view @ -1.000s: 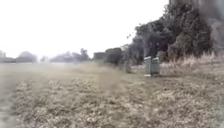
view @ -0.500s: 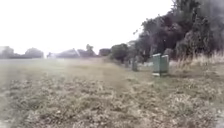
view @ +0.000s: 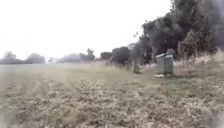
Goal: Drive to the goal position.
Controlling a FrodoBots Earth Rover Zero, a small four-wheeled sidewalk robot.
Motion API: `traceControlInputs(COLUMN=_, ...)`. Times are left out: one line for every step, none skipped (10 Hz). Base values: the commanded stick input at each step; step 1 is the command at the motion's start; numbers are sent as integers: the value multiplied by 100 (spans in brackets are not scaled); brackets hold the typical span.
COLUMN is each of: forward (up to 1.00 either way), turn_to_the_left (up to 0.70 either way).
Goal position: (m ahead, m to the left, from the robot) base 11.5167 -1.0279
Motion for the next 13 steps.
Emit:
traceControlInputs(forward=70, turn_to_the_left=0)
traceControlInputs(forward=70, turn_to_the_left=0)
traceControlInputs(forward=70, turn_to_the_left=0)
traceControlInputs(forward=70, turn_to_the_left=0)
traceControlInputs(forward=70, turn_to_the_left=0)
traceControlInputs(forward=70, turn_to_the_left=0)
traceControlInputs(forward=70, turn_to_the_left=0)
traceControlInputs(forward=70, turn_to_the_left=0)
traceControlInputs(forward=70, turn_to_the_left=0)
traceControlInputs(forward=70, turn_to_the_left=0)
traceControlInputs(forward=70, turn_to_the_left=0)
traceControlInputs(forward=70, turn_to_the_left=0)
traceControlInputs(forward=70, turn_to_the_left=0)
